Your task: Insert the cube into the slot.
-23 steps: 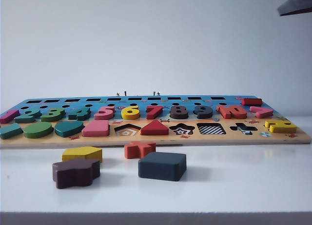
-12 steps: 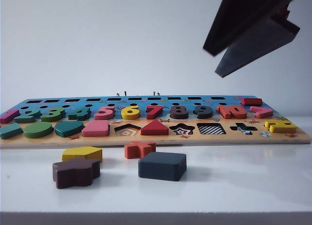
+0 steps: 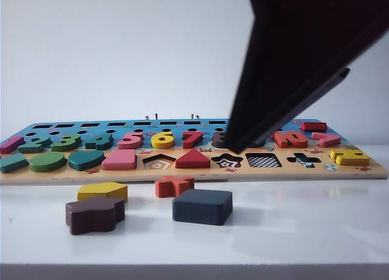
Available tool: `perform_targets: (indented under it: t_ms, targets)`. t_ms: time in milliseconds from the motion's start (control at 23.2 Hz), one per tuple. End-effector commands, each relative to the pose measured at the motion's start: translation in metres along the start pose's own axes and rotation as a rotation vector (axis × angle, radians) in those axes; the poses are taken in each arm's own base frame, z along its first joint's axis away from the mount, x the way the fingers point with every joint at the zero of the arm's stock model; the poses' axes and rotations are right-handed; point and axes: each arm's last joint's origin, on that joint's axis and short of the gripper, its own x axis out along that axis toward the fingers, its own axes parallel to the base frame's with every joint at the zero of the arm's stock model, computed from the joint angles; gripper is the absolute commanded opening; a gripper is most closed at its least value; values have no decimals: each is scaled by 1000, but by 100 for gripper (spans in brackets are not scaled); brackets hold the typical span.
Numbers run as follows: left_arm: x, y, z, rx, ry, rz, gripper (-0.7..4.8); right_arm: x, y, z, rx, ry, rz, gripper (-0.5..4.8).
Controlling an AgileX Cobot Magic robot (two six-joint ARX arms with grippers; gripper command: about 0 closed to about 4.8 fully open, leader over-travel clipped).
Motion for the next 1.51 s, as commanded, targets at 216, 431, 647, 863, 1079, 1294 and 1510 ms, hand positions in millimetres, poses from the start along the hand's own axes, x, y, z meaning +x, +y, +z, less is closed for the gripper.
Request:
perform_targets:
  t_ms: [216,431,647,863,1079,1294,1510]
  targets:
    - [-1,-1,0,1,7,-8,17,13,1,10,45,-33,3,421]
    - [-1,-1,-3,-18,33,-10,17,27,5,11,42,2,17,417]
    - [-1,-1,-3,-19,33,-10,17,36,4,12,43,12,17,413]
    - [-1,-1,-3,-18,33,-10,17,42,3,12,41,31,-1,353]
    - [-1,-1,-3,-18,33,-7,17,45,2,12,37,42,-9,325]
    - [-1,-1,-3,-19,33,-7,17,46,2,12,33,41,-22,312]
    - [-1,-1,-3,-19,33,-7,17,46,1,12,18,42,-33,219]
